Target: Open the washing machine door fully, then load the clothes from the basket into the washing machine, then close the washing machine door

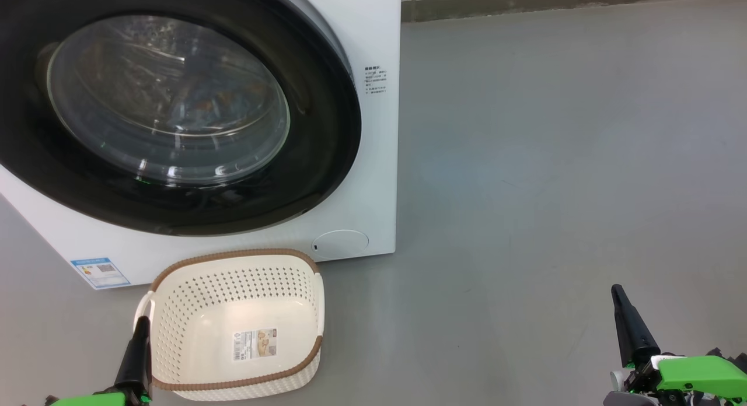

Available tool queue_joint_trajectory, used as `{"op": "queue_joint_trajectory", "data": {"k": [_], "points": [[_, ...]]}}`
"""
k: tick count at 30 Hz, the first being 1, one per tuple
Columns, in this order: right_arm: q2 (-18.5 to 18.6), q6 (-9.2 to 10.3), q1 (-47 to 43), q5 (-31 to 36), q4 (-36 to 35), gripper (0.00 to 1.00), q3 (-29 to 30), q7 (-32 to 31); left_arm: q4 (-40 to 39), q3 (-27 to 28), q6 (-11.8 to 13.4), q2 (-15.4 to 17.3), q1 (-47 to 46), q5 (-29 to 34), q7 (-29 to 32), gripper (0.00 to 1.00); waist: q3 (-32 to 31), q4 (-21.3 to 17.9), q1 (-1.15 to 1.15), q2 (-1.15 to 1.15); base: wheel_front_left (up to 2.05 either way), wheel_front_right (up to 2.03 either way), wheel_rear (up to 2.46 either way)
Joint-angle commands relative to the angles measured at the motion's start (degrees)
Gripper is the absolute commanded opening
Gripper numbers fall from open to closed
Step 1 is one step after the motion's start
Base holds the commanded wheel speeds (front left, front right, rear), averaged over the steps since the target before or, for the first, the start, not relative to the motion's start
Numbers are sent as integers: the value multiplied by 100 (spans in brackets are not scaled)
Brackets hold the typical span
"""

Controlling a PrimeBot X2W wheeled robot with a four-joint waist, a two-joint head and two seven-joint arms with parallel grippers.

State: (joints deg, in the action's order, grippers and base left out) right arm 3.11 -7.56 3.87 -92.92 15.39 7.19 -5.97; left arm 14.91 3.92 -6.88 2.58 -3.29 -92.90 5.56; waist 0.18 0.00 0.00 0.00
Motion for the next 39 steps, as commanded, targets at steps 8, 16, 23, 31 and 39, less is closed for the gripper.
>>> {"op": "queue_joint_trajectory", "data": {"k": [8,16,23,31,39], "points": [[5,8,228,46,-138,0,-103,-23,-89,212,-60,68,-286,33,53,0,0,0,0,0,0,0,0],[2,8,228,50,-138,0,-98,-27,-89,218,-60,63,-286,38,58,0,0,0,0,0,0,0,0],[-1,8,229,53,-138,0,-94,-30,-89,223,-60,60,-287,42,62,0,0,0,0,0,0,0,0],[-3,8,229,56,-138,0,-91,-33,-88,227,-60,57,-287,46,66,0,0,0,0,0,0,0,0],[-6,8,229,59,-137,0,-87,-35,-88,232,-60,54,-287,50,69,0,0,0,0,0,0,0,0]]}}
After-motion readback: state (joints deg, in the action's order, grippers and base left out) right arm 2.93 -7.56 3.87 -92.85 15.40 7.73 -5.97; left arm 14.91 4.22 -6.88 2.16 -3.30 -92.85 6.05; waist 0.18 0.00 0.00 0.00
